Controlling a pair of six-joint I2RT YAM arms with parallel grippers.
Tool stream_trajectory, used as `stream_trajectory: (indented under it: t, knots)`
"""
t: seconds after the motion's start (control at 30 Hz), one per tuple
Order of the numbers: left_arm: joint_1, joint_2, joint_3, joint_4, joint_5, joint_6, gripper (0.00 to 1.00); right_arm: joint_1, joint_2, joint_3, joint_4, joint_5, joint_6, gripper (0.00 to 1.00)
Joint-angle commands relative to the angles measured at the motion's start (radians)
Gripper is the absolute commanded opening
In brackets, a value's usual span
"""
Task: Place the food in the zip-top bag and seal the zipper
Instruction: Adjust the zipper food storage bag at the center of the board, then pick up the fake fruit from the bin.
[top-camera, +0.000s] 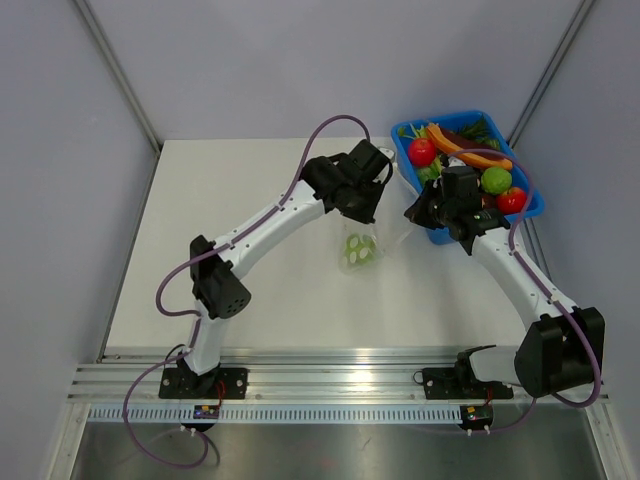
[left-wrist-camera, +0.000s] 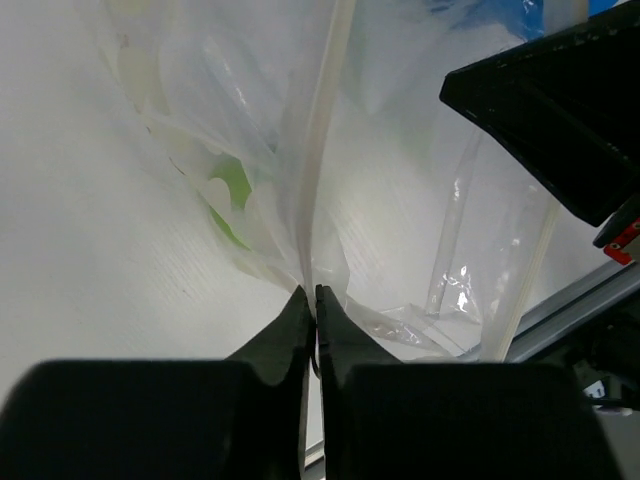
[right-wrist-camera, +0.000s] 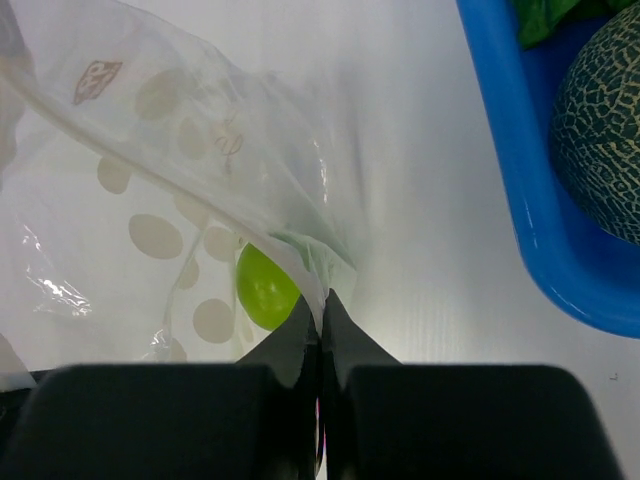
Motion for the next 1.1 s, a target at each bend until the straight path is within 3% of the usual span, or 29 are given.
stream_trajectory:
  t: [0.0, 0.3, 0.47, 0.53, 0.63, 0.77, 1.07]
  knots:
    - [-0.004, -0.048, 0.038, 0.002, -0.005, 0.012, 0.00, 0.010, 0.012, 0.030, 0.036, -0.027, 0.005, 0.00]
    - [0.039, -0.097, -0.014, 0.025, 0.054, 0.041, 0.00, 0.003, 0.078, 0.005, 0.039, 0.085, -0.102, 0.00]
    - [0.062, -0.086, -0.007, 0.016, 0.052, 0.046, 0.00, 0.003, 0.107, 0.049, 0.033, 0.013, -0.104, 0.00]
    - [0.062, -0.077, 0.018, 0.009, 0.044, 0.041, 0.00, 0.002, 0.100, 0.077, -0.001, -0.030, -0.107, 0.33]
    - [0.065, -0.035, 0.061, -0.027, -0.032, 0.011, 0.00, 0.002, 0.038, 0.106, -0.033, 0.017, -0.127, 0.60]
    - [0.068, 0.000, 0.105, -0.046, -0.101, 0.002, 0.00, -0.039, -0.032, 0.148, -0.084, 0.096, -0.164, 0.74]
    - [0.085, 0.000, 0.150, -0.067, -0.166, 0.002, 0.00, -0.208, -0.046, 0.161, -0.102, 0.148, -0.167, 0.82]
